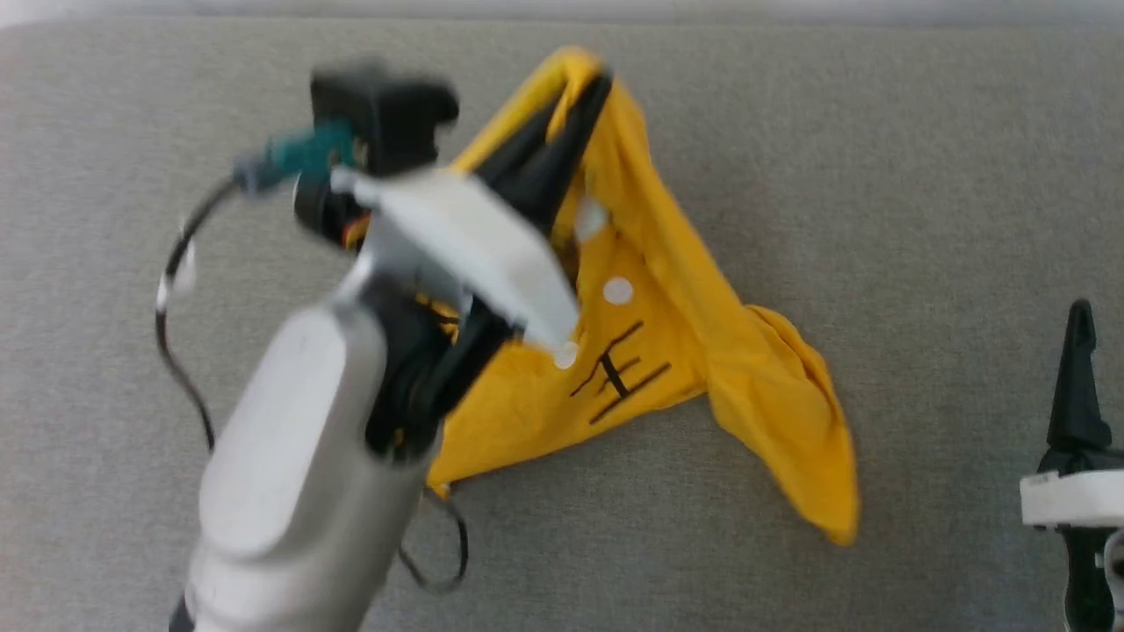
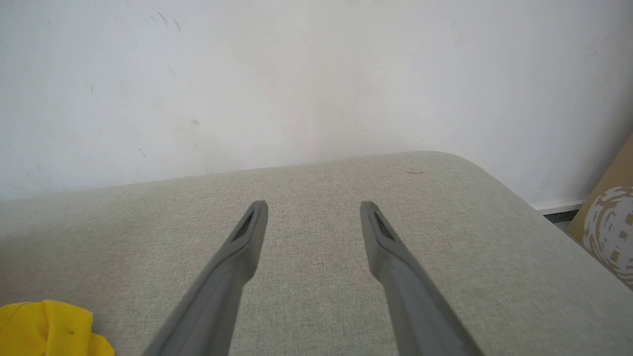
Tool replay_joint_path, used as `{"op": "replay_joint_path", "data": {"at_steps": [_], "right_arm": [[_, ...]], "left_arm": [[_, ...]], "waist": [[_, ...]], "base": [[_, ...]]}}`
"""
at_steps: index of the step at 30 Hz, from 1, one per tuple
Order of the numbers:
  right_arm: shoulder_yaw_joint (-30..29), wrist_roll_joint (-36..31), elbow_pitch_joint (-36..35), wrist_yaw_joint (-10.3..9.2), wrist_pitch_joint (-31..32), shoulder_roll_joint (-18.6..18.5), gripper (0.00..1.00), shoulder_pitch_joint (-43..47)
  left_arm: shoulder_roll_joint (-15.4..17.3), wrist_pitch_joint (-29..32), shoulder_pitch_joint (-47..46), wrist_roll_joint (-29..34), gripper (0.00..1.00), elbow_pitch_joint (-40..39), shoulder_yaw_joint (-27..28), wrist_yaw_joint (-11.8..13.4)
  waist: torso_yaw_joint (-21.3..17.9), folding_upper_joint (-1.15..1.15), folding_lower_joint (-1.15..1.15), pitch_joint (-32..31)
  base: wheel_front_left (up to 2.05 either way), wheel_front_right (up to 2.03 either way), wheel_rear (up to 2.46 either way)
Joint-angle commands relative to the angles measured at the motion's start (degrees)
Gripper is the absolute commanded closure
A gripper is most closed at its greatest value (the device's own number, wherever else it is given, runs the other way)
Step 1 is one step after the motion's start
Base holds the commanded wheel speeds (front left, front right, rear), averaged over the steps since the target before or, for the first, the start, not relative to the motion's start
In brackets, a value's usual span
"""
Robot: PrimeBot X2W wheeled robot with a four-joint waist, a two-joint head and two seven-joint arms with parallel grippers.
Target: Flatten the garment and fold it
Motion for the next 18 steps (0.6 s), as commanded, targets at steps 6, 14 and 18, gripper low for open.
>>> {"op": "replay_joint_path", "data": {"at_steps": [6,14,18], "right_arm": [[1.61,1.34,0.10,-0.04,-0.77,0.07,0.00,-2.73],[4.60,5.29,3.84,-0.04,-3.05,0.07,0.00,-4.68],[6.08,6.30,4.85,-0.04,-3.33,0.07,0.00,-6.08]], "left_arm": [[-0.25,2.98,-16.12,-0.52,1.00,10.79,3.06,0.39],[6.46,0.90,-27.66,2.95,1.00,23.73,7.09,-0.81],[8.61,-2.34,-28.44,4.61,0.85,29.69,7.84,-0.97]], "waist": [[-8.86,0.00,0.00,9.74],[-16.27,0.00,0.00,17.63],[-17.88,0.00,0.00,19.31]], "base": [[0.00,0.00,0.00],[0.00,0.00,0.00],[0.00,0.00,0.00]]}}
